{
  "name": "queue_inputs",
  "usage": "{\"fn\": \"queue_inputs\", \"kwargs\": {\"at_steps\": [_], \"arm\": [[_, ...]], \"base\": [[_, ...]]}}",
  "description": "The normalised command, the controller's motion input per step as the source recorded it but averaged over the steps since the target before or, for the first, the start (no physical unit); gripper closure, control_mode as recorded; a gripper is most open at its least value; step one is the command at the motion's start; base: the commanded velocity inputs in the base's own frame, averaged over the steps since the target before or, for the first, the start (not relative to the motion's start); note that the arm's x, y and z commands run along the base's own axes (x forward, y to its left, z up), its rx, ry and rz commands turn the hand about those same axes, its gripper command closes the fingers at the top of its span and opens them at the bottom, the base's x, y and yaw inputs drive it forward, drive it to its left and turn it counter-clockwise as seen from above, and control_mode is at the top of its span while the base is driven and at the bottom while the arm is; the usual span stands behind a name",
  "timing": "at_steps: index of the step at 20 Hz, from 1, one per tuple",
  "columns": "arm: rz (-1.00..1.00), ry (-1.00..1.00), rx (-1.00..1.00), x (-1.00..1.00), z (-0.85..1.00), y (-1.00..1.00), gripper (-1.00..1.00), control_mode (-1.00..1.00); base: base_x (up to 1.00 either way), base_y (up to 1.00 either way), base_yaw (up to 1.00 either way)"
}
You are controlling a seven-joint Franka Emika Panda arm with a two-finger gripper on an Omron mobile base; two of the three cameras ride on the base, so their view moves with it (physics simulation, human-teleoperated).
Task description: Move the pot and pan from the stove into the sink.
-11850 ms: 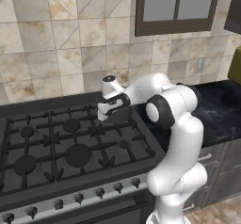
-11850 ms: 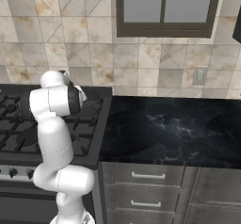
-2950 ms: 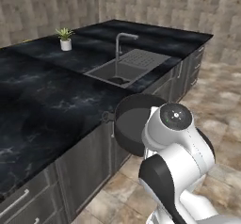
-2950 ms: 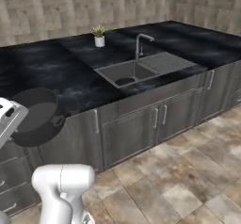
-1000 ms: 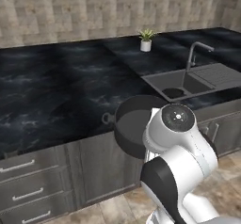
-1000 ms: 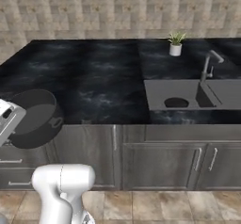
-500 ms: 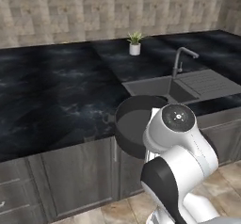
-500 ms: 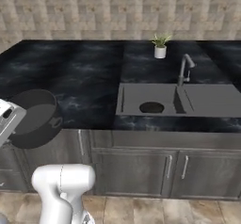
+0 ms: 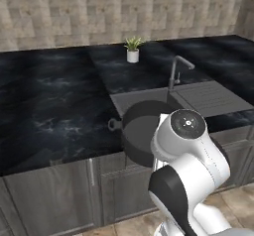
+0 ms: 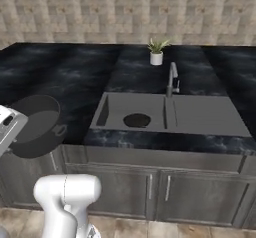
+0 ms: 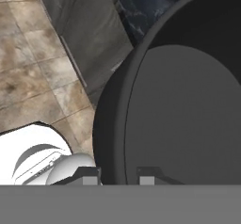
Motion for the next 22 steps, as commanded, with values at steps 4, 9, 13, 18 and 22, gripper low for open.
{"fn": "queue_inputs", "kwargs": {"at_steps": [4, 9, 13, 18, 22], "arm": [[0.00, 0.00, 0.00, 0.00, 0.00, 0.00, 1.00, 1.00], [0.00, 0.00, 0.00, 0.00, 0.00, 0.00, 1.00, 1.00], [0.00, 0.00, 0.00, 0.00, 0.00, 0.00, 1.00, 1.00], [0.00, 0.00, 0.00, 0.00, 0.00, 0.00, 1.00, 1.00], [0.00, 0.00, 0.00, 0.00, 0.00, 0.00, 1.00, 1.00]], "base": [[0.49, -0.65, 0.15], [0.49, -0.64, 0.15], [0.60, -0.46, 0.10], [0.66, -0.22, 0.05], [0.66, -0.13, 0.03]]}}
